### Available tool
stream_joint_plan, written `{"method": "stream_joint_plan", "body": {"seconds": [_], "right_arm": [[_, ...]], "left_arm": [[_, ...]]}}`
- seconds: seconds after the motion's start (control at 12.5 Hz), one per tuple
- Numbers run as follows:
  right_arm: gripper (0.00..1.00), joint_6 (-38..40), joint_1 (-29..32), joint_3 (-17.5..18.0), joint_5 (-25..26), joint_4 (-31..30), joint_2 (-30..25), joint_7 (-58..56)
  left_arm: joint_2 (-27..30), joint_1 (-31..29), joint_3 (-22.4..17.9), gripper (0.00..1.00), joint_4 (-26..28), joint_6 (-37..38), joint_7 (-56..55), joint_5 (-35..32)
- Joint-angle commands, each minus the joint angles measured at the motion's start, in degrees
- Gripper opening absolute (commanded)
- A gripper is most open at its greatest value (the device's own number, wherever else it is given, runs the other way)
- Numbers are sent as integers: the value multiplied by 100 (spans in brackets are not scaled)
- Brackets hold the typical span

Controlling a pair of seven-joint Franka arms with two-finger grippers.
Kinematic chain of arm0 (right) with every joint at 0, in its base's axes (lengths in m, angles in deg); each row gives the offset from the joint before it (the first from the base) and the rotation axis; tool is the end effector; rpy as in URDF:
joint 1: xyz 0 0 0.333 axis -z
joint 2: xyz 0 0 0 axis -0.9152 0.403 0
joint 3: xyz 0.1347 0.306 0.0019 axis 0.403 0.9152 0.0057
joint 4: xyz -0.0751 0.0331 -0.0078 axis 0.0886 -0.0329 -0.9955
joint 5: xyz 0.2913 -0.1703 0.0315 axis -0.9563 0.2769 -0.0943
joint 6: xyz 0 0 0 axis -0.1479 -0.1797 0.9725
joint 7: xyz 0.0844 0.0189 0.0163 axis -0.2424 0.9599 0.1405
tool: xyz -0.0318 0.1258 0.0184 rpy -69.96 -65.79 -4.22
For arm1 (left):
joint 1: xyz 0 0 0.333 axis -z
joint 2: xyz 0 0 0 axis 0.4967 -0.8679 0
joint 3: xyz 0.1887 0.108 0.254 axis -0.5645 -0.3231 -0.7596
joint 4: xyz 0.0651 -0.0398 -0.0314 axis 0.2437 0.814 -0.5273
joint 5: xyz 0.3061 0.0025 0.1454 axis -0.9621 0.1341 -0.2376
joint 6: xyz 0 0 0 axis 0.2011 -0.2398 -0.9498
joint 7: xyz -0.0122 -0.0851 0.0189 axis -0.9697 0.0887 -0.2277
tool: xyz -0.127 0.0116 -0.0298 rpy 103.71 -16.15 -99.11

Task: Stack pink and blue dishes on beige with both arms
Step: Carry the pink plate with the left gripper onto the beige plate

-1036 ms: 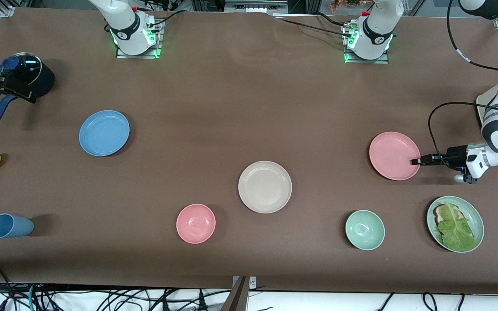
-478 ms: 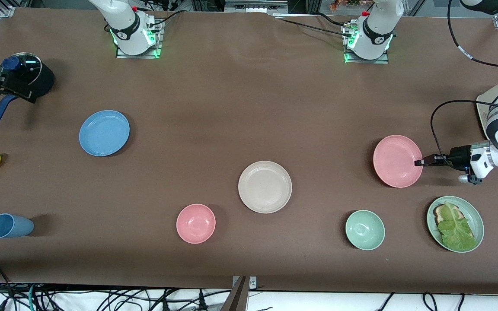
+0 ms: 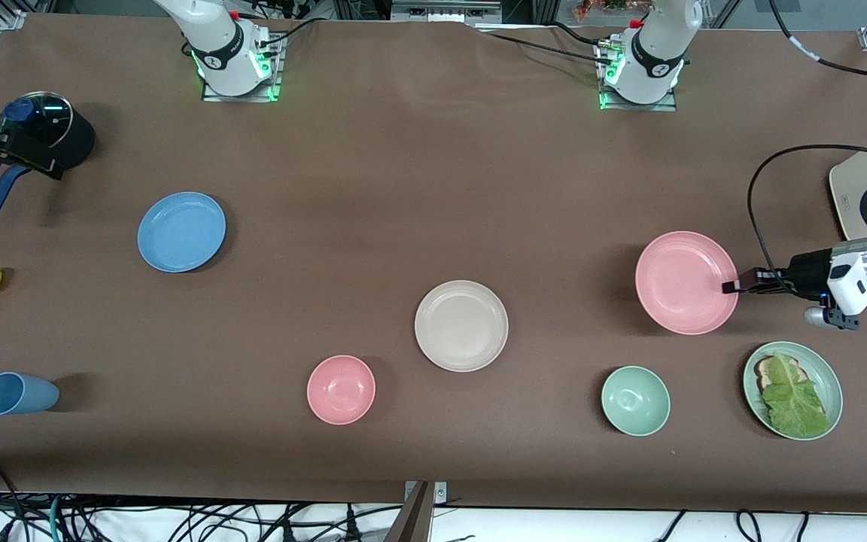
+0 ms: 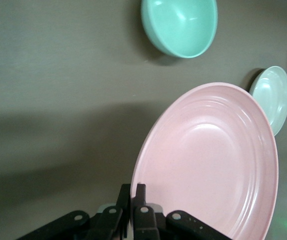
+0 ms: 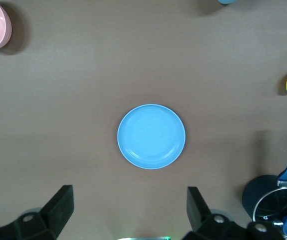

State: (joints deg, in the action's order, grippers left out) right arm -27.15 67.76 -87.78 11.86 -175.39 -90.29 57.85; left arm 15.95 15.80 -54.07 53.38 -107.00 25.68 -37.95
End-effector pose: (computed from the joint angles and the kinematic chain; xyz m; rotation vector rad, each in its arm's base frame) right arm 0.4873 -0.0384 0.5999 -3.1166 0.1708 0.1140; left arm 0.5828 0.0941 0.3424 2.5922 -0.0186 -0.0851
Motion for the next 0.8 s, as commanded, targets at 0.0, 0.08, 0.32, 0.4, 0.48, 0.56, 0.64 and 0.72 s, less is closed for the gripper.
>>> {"method": "stream_joint_plan", "body": {"seconds": [0.0, 0.08, 0.32, 0.4, 0.48, 0.56, 0.64, 0.72], "right_arm": [[100, 55, 41, -14, -9, -16, -44, -85], [100, 55, 41, -14, -9, -16, -52, -85], [100, 55, 41, -14, -9, -16, -52, -85], [100, 55, 41, -14, -9, -16, -52, -85], [100, 64, 41, -23, -9, -25, -52, -85], [100, 56, 41, -32, -9, -16, -44, -85], [100, 55, 41, -23, -1, -16, -52, -76], [100, 55, 41, -14, -1, -16, -52, -76]], "left_arm": [[229, 360, -27, 0, -14, 36, -543, -350], [247, 474, -19, 0, -128, 36, -719, -438], [247, 791, -19, 0, -278, 27, -957, -466], [247, 931, -27, 0, -323, 27, -1228, -466], [247, 1063, -27, 0, -366, 18, -1448, -474], [247, 1169, -27, 0, -437, 9, -1651, -474], [238, 1300, -27, 0, -455, -25, -1801, -483], [221, 1493, -27, 0, -463, -52, -2020, -570]]}}
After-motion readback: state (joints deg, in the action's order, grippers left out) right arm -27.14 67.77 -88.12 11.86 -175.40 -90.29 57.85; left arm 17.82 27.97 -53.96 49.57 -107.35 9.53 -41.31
